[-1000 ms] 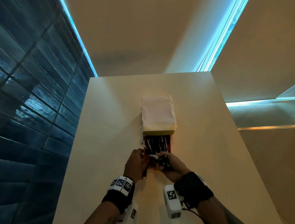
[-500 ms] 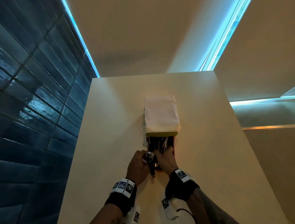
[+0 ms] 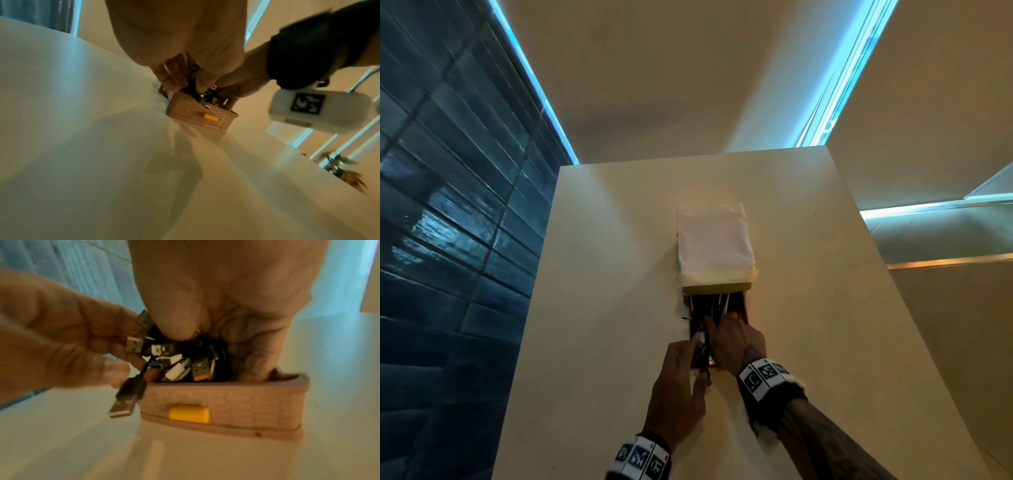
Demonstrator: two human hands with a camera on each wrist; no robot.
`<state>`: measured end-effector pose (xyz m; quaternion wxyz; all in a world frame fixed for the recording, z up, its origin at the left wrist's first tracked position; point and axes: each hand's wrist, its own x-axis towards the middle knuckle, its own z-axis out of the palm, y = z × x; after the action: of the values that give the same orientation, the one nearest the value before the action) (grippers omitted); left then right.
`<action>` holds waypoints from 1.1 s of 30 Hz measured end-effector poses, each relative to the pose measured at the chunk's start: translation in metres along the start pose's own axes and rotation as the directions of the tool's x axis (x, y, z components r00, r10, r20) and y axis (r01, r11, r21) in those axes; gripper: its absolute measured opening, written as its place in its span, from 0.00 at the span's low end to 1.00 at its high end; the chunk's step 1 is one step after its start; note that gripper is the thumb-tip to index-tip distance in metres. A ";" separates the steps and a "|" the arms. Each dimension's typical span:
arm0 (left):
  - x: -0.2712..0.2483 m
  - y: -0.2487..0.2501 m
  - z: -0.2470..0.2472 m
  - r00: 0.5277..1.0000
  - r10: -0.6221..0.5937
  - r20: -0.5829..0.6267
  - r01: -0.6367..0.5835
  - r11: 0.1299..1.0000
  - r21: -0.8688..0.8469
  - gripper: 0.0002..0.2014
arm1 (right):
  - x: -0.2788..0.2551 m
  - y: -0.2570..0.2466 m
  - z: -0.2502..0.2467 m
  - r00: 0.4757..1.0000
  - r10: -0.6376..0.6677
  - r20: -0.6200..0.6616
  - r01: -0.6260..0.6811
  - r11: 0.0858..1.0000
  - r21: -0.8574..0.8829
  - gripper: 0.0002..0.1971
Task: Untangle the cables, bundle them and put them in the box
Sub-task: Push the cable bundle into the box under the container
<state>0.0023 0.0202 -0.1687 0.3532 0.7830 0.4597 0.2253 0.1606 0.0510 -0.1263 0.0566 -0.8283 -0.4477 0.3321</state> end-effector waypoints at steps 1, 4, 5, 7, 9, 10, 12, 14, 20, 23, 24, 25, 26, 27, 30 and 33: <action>-0.004 -0.001 0.001 1.000 0.016 0.019 -0.017 0.999 0.034 0.31 | -0.001 0.000 -0.001 0.999 -0.043 0.026 0.044 0.997 -0.063 0.25; 0.001 0.001 0.001 0.998 0.044 0.053 -0.052 0.984 0.170 0.31 | -0.007 -0.007 -0.014 0.981 -0.102 0.165 0.117 0.990 -0.084 0.22; 0.008 0.004 -0.001 0.996 0.052 0.077 -0.068 0.972 0.226 0.30 | -0.009 -0.009 -0.020 0.971 -0.120 0.208 0.132 0.990 -0.045 0.21; 0.020 0.008 -0.002 0.990 0.088 0.114 -0.122 0.931 0.343 0.28 | -0.008 -0.009 -0.026 0.962 -0.168 0.214 0.165 0.986 0.032 0.17; 0.028 0.008 -0.002 0.986 0.111 0.128 -0.155 0.896 0.416 0.27 | -0.014 -0.005 -0.034 0.957 -0.194 0.216 0.202 0.979 -0.016 0.14; 0.031 0.006 -0.003 0.986 0.109 0.129 -0.154 0.890 0.428 0.27 | -0.018 -0.001 -0.035 0.955 -0.216 0.203 0.235 0.969 -0.074 0.13; 0.033 0.003 -0.005 0.989 0.078 0.129 -0.126 0.902 0.413 0.26 | -0.030 0.009 -0.034 0.967 -0.227 0.119 0.240 0.965 -0.109 0.13; 0.035 0.003 -0.008 0.988 0.033 0.151 -0.090 0.916 0.391 0.26 | -0.042 0.021 -0.028 0.956 -0.284 -0.080 0.281 0.959 -0.048 0.13; 0.052 0.021 -0.011 0.983 -0.160 0.086 0.135 0.961 0.241 0.23 | -0.047 0.065 0.004 0.831 -0.531 -0.168 0.512 0.846 -0.147 0.33; 0.055 0.026 -0.003 0.991 -0.125 0.048 0.114 0.977 0.180 0.17 | -0.043 0.076 0.004 0.834 -0.541 -0.107 0.515 0.833 -0.203 0.41; 0.055 0.025 0.001 0.994 -0.100 0.040 0.092 0.982 0.162 0.15 | -0.043 0.078 0.004 0.827 -0.557 -0.081 0.530 0.819 -0.221 0.42; 0.054 0.025 0.003 0.996 -0.081 0.036 0.075 0.986 0.146 0.15 | -0.044 0.078 0.003 0.823 -0.566 -0.054 0.539 0.807 -0.240 0.42; 0.054 0.024 0.004 0.997 -0.065 0.043 0.059 0.989 0.133 0.15 | -0.044 0.080 0.005 0.818 -0.574 -0.037 0.546 0.796 -0.261 0.40; 0.054 0.022 0.003 0.997 -0.050 0.063 0.042 0.992 0.122 0.16 | -0.045 0.081 0.006 0.817 -0.576 -0.022 0.549 0.789 -0.275 0.39; 0.048 0.013 -0.007 0.978 -0.008 0.208 -0.013 0.995 0.101 0.27 | -0.047 0.083 0.010 0.808 -0.588 -0.021 0.556 0.774 -0.302 0.37; 0.047 0.010 -0.012 0.967 0.017 0.253 -0.051 0.990 0.129 0.31 | -0.048 0.080 0.006 0.816 -0.575 -0.050 0.537 0.788 -0.300 0.31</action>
<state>0.0223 0.0622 -0.1516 0.3512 0.8350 0.4119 0.0989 0.1953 -0.0348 -0.1384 0.0686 -0.6798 -0.7083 0.1776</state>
